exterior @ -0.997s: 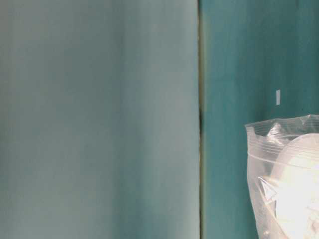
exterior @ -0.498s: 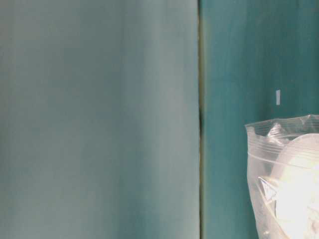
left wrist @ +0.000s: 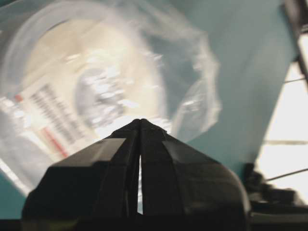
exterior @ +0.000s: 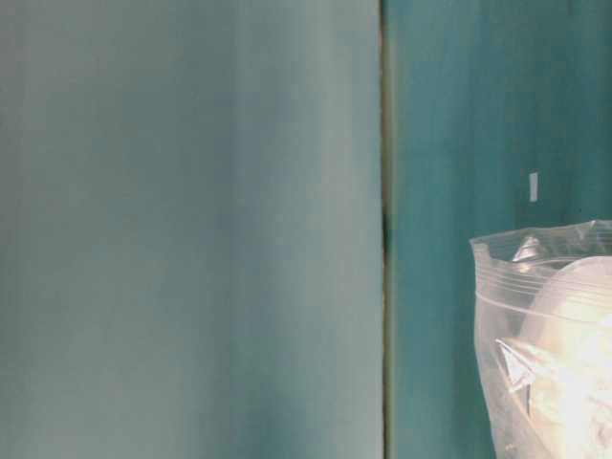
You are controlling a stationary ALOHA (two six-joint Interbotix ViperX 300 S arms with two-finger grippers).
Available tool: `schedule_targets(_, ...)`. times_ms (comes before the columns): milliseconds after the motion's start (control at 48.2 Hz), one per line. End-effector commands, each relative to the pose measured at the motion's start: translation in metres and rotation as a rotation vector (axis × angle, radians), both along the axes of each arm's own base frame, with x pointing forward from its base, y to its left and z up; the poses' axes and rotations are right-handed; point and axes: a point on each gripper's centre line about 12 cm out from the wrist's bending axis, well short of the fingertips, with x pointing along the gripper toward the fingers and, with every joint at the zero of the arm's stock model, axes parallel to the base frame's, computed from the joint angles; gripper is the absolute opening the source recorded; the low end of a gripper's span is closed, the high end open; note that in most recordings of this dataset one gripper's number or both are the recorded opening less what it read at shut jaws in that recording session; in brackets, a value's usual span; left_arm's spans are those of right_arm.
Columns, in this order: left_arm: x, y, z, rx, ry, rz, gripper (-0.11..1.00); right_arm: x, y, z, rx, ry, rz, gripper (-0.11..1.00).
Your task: Take out the reel from the clear zip bag.
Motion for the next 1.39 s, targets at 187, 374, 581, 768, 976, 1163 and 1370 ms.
schedule_targets(187, -0.005, 0.002, -0.018, 0.018, 0.042, -0.002, 0.02, 0.006, 0.001, -0.001, 0.015, 0.008, -0.001, 0.0)
schedule_targets(374, -0.022, 0.003, -0.035, 0.02, 0.048, -0.003, 0.36, 0.006, 0.001, -0.001, 0.015, 0.008, -0.001, 0.0)
schedule_targets(581, -0.027, 0.002, -0.04, 0.021, 0.028, -0.005, 0.93, 0.006, 0.001, -0.001, 0.016, 0.006, -0.001, 0.0)
schedule_targets(768, -0.035, 0.002, -0.051, 0.026, 0.0, -0.01, 0.83, 0.006, 0.001, -0.001, 0.019, 0.009, -0.002, 0.0)
schedule_targets(976, -0.035, 0.002, -0.06, 0.026, 0.006, -0.012, 0.83, 0.006, 0.001, -0.001, 0.039, 0.008, -0.007, 0.0)
schedule_targets(1163, -0.032, 0.002, -0.074, 0.026, 0.046, -0.015, 0.83, 0.006, 0.0, 0.0, 0.064, 0.006, -0.014, 0.0)
schedule_targets(1370, -0.026, 0.002, -0.084, 0.023, 0.035, -0.016, 0.83, 0.006, 0.001, -0.001, 0.065, 0.008, -0.013, 0.0)
